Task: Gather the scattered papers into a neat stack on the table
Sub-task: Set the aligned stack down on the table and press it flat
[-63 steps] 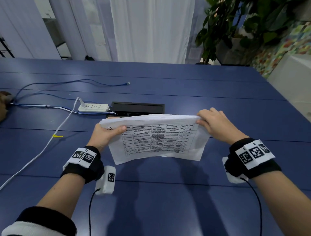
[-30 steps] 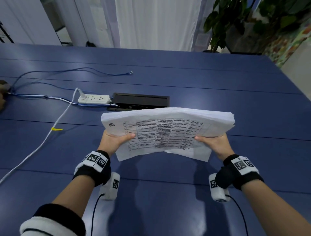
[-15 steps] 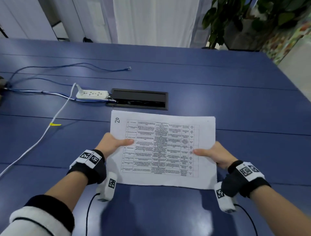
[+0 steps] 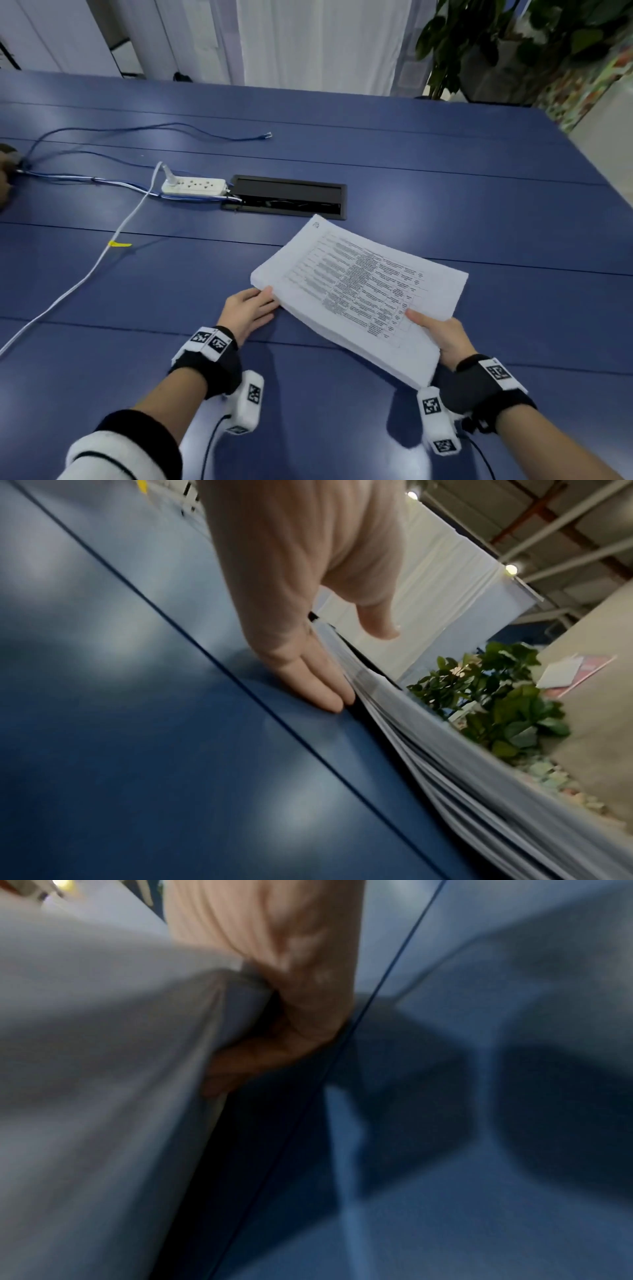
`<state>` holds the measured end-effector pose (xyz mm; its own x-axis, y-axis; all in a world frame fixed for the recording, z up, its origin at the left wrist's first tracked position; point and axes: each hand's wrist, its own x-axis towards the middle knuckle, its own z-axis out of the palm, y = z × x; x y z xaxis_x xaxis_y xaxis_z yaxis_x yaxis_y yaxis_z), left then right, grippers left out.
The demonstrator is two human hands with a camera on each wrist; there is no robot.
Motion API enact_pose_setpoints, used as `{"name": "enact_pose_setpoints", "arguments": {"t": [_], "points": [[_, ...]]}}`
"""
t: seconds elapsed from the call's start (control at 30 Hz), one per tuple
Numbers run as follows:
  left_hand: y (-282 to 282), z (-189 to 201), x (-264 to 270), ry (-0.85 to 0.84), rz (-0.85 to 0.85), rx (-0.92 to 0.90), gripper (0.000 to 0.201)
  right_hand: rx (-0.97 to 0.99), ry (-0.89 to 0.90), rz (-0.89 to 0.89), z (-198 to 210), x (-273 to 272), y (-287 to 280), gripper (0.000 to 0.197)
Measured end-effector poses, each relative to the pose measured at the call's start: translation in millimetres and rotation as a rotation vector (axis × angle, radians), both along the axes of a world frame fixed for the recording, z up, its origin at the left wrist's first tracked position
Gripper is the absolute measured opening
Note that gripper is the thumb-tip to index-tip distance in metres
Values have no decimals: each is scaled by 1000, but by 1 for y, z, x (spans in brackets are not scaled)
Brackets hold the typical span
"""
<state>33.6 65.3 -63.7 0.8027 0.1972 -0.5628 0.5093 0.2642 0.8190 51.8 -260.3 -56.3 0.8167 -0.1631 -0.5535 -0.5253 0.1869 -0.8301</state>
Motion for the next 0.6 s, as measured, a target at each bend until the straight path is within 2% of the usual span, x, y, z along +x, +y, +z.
{"name": "enact_pose_setpoints", "arguments": {"t": [0.13, 0.23, 0.3, 0.37, 0.53, 0.6], "points": [[-55, -5, 4, 27, -36, -147, 25, 73, 32, -128, -9, -15, 28, 38], [-77, -25, 12, 65, 67, -135, 39, 37, 63, -183, -16, -25, 41, 36], [-75, -35, 17, 83, 127, -82, 48, 16, 66, -182, -18, -29, 45, 35], [-70, -41, 20, 84, 119, -3, 50, 18, 68, -155, -19, -31, 44, 36], [-53, -32, 17, 34, 85, 106, 48, 186, 82, -174, -13, -17, 15, 33], [-39, -25, 13, -5, 24, 116, 46, 90, 91, -80, -4, -6, 0, 32]]}}
